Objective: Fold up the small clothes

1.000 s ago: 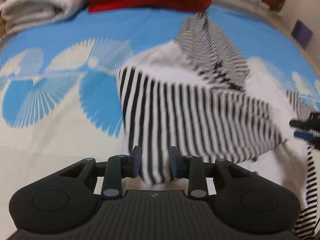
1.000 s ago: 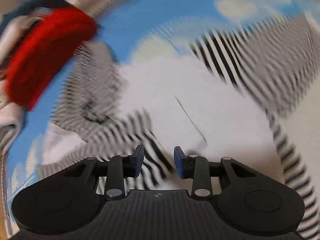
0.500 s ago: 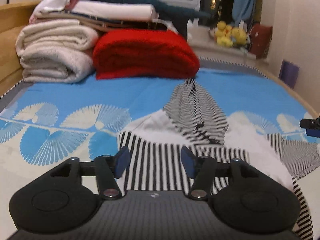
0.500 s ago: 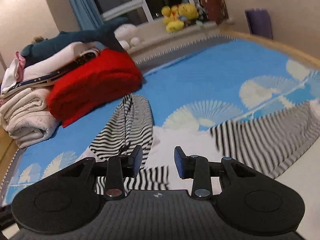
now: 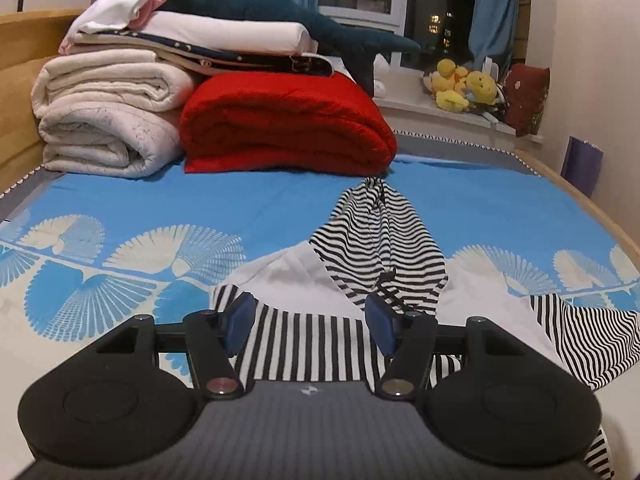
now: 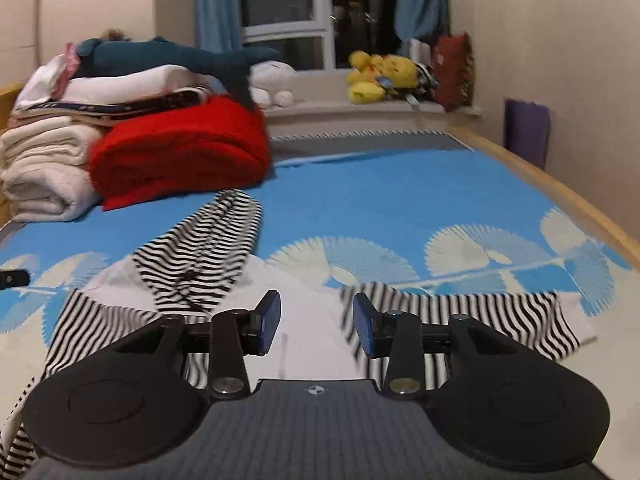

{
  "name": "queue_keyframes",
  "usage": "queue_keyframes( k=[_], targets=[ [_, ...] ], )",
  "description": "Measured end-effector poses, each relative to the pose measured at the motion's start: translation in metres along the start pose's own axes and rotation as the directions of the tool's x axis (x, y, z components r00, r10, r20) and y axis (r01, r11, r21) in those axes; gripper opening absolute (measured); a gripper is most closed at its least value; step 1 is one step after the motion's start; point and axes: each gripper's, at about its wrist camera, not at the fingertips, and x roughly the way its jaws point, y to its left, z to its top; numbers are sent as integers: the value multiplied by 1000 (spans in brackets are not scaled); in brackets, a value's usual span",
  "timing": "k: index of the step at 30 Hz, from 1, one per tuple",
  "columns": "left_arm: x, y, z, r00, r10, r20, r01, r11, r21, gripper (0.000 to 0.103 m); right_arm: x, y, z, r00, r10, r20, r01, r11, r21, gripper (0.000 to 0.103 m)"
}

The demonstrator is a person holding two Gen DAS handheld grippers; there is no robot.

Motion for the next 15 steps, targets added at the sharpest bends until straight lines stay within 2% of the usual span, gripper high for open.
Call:
queue_keyframes(
  k=[3,6,8,11,13,15],
  targets=[
    [5,-2,0,1000,17,-3,-17,1000,12,66,6,-36,3,999,-33,-28,36,994,104,42],
    [8,2,2,1000,16,-7,-16,1000,-2,66,11,-89,1,997,-66,-47,76,965,251,37],
    [8,5,1,1000,21,-8,-21,1000,-13,65,16,-133,-10,992,-100,-78,122,923,366,13],
    [14,7,-1,999,11,-35,-12,1000,-14,66,22,-193,-33,976,-176,-126,216,837,502,13],
    [18,6,-1,999,13,-50,-14,1000,-14,66,31,-223,-46,959,-236,-157,284,783,554,16],
    [19,6,-1,999,6,-54,-7,1000,-27,65,47,-248,-62,954,-237,-185,301,741,600,18]
  ],
)
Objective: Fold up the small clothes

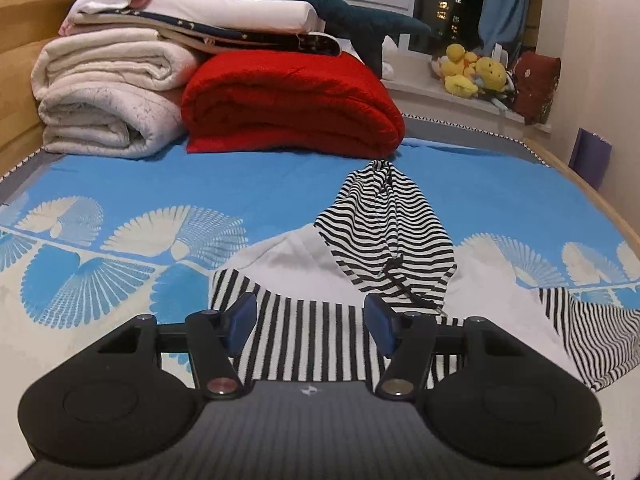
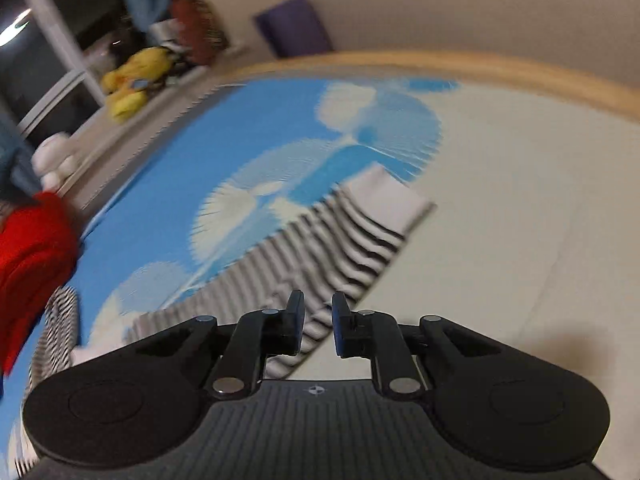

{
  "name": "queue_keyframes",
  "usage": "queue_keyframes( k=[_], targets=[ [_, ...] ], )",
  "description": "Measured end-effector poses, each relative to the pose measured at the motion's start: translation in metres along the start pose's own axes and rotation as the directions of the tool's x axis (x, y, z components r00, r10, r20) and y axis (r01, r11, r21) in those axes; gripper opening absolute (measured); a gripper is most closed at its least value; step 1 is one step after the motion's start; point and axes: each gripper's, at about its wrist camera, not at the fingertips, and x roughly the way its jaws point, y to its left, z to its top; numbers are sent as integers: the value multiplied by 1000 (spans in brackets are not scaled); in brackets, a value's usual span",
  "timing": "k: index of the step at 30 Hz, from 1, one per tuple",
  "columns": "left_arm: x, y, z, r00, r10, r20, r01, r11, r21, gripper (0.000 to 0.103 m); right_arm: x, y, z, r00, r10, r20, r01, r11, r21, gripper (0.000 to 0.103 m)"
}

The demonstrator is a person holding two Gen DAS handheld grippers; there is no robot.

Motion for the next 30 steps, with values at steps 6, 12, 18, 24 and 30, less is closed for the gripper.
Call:
queue_keyframes(
  k=[6,12,18,24,30],
  targets=[
    [4,2,-1,1000,4,-9,-4,1000,-13,66,65,-32,-2,996,-40,-77,56,976,211,32],
    [4,16,3,1000,23,-9,-24,999,-37,66,85,-27,3,997,-83,-9,83,963,258,1],
    [-4,46,16,999,52,5,-51,994,-96,65,37,93,11,963,38,269,-18,997,-77,0],
    [-12,81,28,996,85,14,-81,982,-171,65,-60,285,-73,737,675,25,-604,676,-422,0],
    [-16,108,36,997,77,-10,-78,964,-256,65,-87,352,-195,618,623,-479,-785,516,-342,3]
  ],
)
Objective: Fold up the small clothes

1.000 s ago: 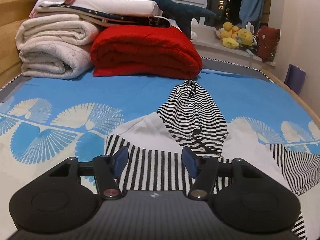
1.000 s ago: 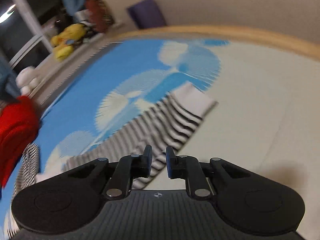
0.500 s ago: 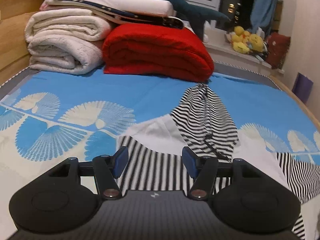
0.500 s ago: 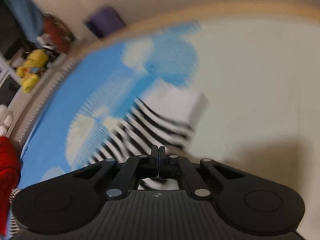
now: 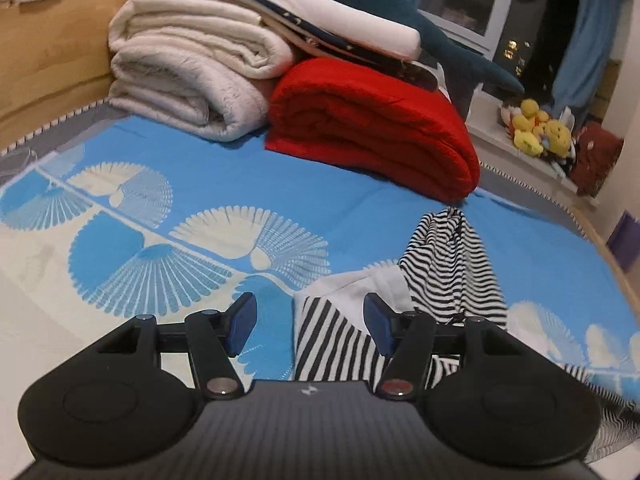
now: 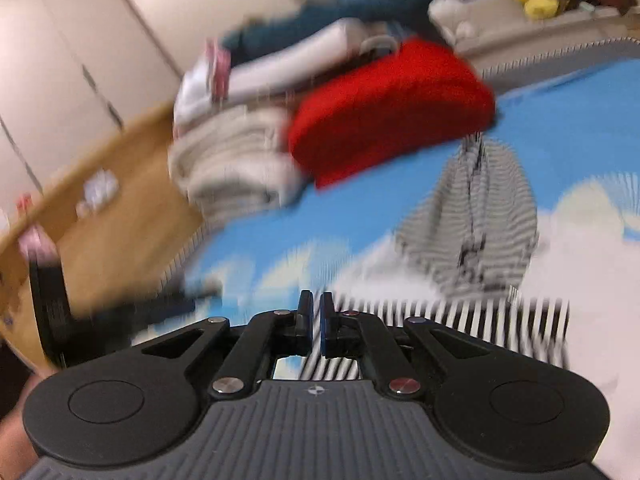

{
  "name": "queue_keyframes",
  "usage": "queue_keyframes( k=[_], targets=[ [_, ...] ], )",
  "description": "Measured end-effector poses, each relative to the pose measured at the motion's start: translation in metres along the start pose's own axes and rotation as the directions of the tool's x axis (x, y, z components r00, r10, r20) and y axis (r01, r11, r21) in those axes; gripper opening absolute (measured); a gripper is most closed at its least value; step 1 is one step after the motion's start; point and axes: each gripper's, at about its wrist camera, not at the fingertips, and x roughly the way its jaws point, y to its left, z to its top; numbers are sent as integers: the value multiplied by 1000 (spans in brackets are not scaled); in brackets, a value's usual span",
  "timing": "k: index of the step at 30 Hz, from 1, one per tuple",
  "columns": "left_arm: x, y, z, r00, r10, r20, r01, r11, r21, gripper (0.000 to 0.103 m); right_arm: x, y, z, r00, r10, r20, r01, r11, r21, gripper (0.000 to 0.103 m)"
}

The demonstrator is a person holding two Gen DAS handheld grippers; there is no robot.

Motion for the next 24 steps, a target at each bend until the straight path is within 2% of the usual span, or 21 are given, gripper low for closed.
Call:
queue_keyframes(
  k=[2,3,4,5,6,7,9,10,11,13,14,16,18,20,21,22,23,24],
  targets=[
    [-5,3,2,1000,-7,5,7,1000,-7,65,-11,-17,-6,999,-35,16,35,999,38,5],
    [-8,5,3,1000,-7,10,7,1000,-6,65,-21,-33,-5,993,-107,42,104,992,71,8],
    [-9,6,3,1000,-7,11,7,1000,-7,65,-33,-56,1,974,-215,74,205,971,120,15],
    [-9,8,4,1000,-7,8,7,1000,-8,65,-48,-82,6,940,-327,98,306,934,186,24],
    [-9,8,3,1000,-6,3,6,1000,-7,65,-66,-109,9,903,-413,118,376,893,248,27],
    [-9,8,3,1000,-5,-2,4,1000,-7,65,-86,-139,12,853,-503,138,445,840,311,28],
    [-8,8,2,1000,-11,-13,11,1000,-14,65,-124,-189,12,762,-629,153,533,743,404,28],
    [-8,7,1,1000,-18,-14,18,1000,-9,65,-143,-215,12,724,-674,145,553,694,460,28],
    [-9,4,-1,1000,-18,-13,18,1000,5,65,-159,-242,7,699,-703,130,555,648,521,28],
    [-6,-2,-7,1000,-17,-19,17,999,32,65,-185,-291,0,665,-741,97,534,561,632,29],
    [-4,-6,-10,999,-20,-27,21,999,48,65,-195,-313,-7,650,-756,77,518,515,683,33],
    [2,-15,-15,999,-15,-34,18,997,78,65,-210,-343,-25,625,-780,33,518,446,730,37],
    [6,-20,-19,999,-8,-38,12,996,89,65,-213,-368,-38,585,-810,-26,530,359,768,38],
    [10,-24,-21,999,-6,-39,9,996,93,65,-219,-383,-55,582,-811,-53,496,303,813,38],
    [12,-27,-23,999,-4,-41,8,995,97,65,-220,-390,-58,585,-810,-50,478,294,828,38],
    [14,-29,-24,999,-3,-42,7,995,99,65,-214,-394,-59,586,-810,-35,468,303,831,38],
    [15,-30,-24,999,-3,-44,7,995,99,65,-211,-394,-57,576,-817,-24,477,312,822,32],
    [16,-32,-25,999,-6,-47,10,995,99,65,-209,-394,-55,550,-835,-28,506,306,806,22]
  ],
)
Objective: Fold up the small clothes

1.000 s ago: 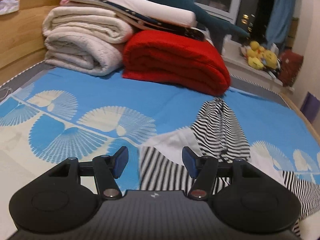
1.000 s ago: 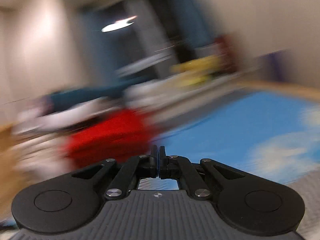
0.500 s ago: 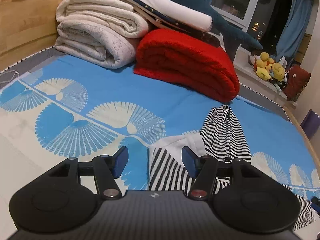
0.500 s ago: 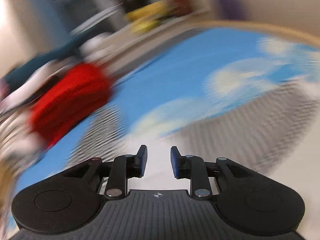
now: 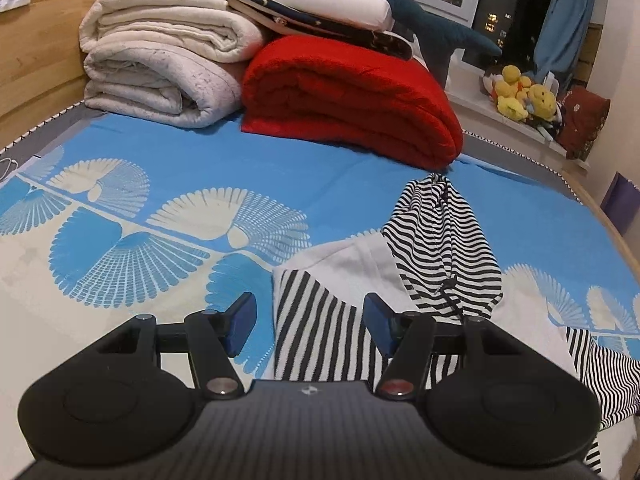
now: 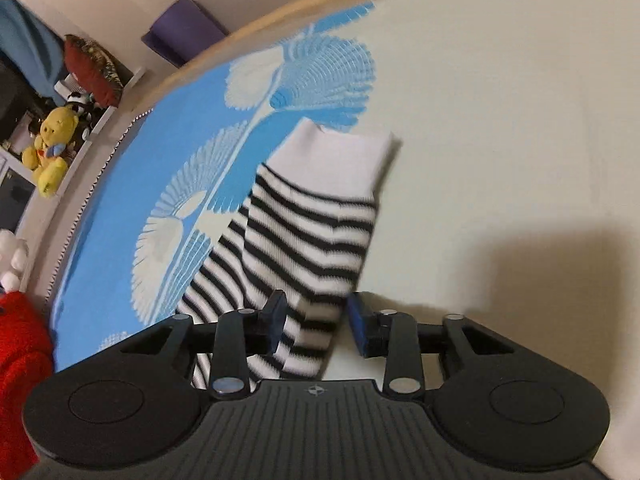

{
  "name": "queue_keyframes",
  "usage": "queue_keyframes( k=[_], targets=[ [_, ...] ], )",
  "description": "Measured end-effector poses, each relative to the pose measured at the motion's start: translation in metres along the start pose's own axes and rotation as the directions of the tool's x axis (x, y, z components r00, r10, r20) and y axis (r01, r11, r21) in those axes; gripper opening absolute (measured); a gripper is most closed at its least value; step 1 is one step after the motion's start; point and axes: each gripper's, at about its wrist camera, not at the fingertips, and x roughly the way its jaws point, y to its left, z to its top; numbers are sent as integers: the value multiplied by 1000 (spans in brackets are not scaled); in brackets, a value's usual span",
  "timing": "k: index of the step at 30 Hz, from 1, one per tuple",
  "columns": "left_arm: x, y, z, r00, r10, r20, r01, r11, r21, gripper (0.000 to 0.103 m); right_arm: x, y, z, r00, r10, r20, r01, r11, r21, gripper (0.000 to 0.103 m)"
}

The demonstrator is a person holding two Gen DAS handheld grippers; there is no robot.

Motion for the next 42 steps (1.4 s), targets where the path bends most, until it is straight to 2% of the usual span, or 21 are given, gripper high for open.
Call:
queue_keyframes(
  k=[1,3,6,7,8,10,12,13,14,15,16,19,21,23,26,28,30,32,35,39,42],
  targets=[
    [0,-1,-1,1000,-3,-1,3,1000,1,65,1,4,0,999,-30,34,31,999,-27,1],
    [-1,-3,1,1000,-11,5,11,1000,7,65,-12,28,-5,986,3,168,20,991,-136,0],
    [-3,2,5,1000,0,22,0,1000,3,65,-62,106,-32,936,229,268,-114,917,-383,0],
    [-3,4,7,1000,4,22,-4,1000,-6,65,-84,135,-48,905,329,271,-177,869,-463,0],
    [-4,8,10,1000,5,22,-5,1000,-20,65,-108,166,-69,864,440,245,-249,797,-551,0],
    [-7,17,17,999,5,35,-3,999,-54,65,-154,216,-121,761,636,129,-388,606,-695,0],
    [-11,26,22,999,13,50,-9,997,-77,65,-184,248,-176,674,731,-103,-559,415,-718,1],
    [-12,30,23,998,19,53,-14,996,-84,65,-189,261,-201,640,717,-276,-668,341,-662,3],
    [-12,35,25,998,24,51,-19,996,-91,65,-189,271,-225,612,650,-451,-753,303,-584,6],
    [-12,39,26,999,26,46,-21,995,-101,65,-188,277,-247,597,549,-585,-794,300,-529,6],
    [-12,43,27,999,25,39,-20,993,-113,65,-191,277,-264,612,456,-647,-791,324,-520,7],
    [-14,53,27,1000,4,21,0,989,-148,65,-208,259,-273,665,351,-659,-741,414,-528,15],
    [-16,55,26,1000,-12,18,14,988,-151,65,-221,244,-268,720,311,-620,-684,472,-557,22],
    [-12,53,22,1000,-25,3,26,989,-147,65,-217,231,-255,766,287,-575,-626,537,-566,36],
    [4,47,10,995,-80,-52,72,986,-148,65,-202,199,-245,823,267,-501,-543,627,-558,36],
    [21,42,-1,980,-160,-117,137,973,-185,65,-180,183,-244,872,166,-461,-426,722,-545,38],
    [41,35,-14,955,-229,-190,185,957,-224,65,-163,167,-236,865,141,-482,-389,796,-464,37],
    [59,23,-24,937,-241,-253,181,955,-237,65,-157,160,-235,860,135,-492,-373,824,-425,37],
    [81,8,-30,926,-241,-290,170,954,-249,65,-155,163,-236,865,140,-482,-376,816,-438,37],
    [110,-8,-35,899,-277,-340,156,926,-343,69,-141,171,-237,852,129,-508,-377,824,-423,38],
    [126,-23,-37,901,-219,-375,85,935,-343,79,-141,175,-238,853,119,-509,-378,812,-444,37]
  ],
)
